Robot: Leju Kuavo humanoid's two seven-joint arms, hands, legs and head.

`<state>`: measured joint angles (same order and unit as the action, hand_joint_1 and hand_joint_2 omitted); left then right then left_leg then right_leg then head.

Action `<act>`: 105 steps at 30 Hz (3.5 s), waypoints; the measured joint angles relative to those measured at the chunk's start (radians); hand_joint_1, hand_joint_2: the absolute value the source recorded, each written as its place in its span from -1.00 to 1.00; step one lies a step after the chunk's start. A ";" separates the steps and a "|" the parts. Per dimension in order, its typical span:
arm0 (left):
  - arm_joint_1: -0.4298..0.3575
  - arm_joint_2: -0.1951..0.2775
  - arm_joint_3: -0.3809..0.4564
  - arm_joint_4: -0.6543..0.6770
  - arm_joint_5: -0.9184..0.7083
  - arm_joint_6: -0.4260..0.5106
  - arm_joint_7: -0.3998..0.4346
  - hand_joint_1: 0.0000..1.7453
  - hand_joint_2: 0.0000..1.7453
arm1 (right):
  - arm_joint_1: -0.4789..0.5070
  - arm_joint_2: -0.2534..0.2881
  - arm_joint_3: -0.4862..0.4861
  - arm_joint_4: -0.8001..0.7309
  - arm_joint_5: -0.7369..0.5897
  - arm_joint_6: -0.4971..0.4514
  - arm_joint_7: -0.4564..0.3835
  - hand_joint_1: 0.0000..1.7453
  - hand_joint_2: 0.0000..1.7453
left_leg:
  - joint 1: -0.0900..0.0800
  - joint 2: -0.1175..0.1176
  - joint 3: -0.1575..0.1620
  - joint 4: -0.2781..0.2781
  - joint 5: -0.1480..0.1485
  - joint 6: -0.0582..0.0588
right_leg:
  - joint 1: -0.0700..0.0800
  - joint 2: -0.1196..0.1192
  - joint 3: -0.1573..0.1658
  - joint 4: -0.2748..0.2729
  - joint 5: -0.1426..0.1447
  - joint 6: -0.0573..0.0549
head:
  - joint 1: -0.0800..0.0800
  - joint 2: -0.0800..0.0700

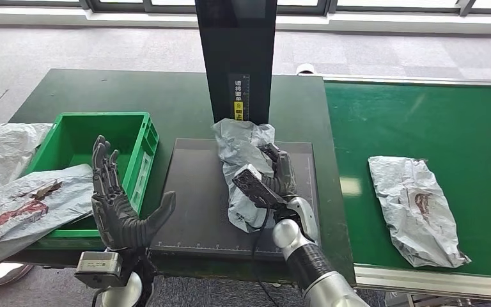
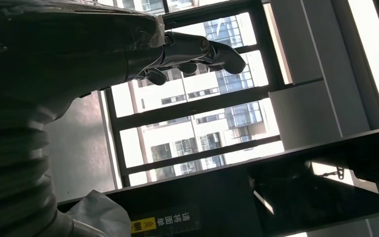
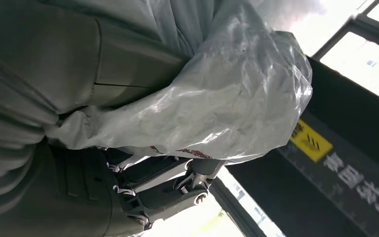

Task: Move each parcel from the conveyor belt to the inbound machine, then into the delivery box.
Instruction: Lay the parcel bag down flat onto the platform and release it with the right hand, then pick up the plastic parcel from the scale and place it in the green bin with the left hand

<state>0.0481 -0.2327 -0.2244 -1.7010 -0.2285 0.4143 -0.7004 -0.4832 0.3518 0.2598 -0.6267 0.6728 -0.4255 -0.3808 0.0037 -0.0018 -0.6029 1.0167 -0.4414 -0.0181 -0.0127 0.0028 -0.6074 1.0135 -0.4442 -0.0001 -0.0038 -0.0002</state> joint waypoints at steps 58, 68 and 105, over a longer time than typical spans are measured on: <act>0.013 -0.019 0.032 0.014 -0.109 0.043 0.025 -1.00 1.00 | 0.069 0.000 0.106 -0.268 -0.029 -0.049 -0.178 -1.00 1.00 | 0.000 0.000 0.000 0.000 -0.002 -0.002 | 0.000 0.000 -0.001 0.000 -0.001 -0.001 | 0.000 0.000; 0.028 -0.020 0.033 -0.003 -0.123 0.060 0.035 -1.00 1.00 | 0.142 -0.009 0.105 -0.459 -0.049 -0.065 -0.198 -1.00 1.00 | 0.000 0.000 0.000 0.000 -0.002 -0.002 | 0.000 0.000 -0.001 0.000 -0.001 -0.001 | 0.000 0.000; -0.169 -0.034 -0.045 0.393 -0.589 0.085 0.252 -1.00 1.00 | 0.304 -0.035 0.087 -1.075 -0.066 -0.274 -0.320 -1.00 1.00 | 0.000 0.002 0.001 0.001 -0.002 -0.001 | -0.001 0.001 -0.001 0.000 -0.001 0.000 | 0.000 0.000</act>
<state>-0.1212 -0.2667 -0.2696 -1.3083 -0.8177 0.4989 -0.4482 -0.1792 0.3166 0.3468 -1.7021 0.6066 -0.6999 -0.7009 0.0035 -0.0002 -0.6018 1.0172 -0.4433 -0.0196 -0.0140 0.0041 -0.6083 1.0134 -0.4447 -0.0004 -0.0036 -0.0001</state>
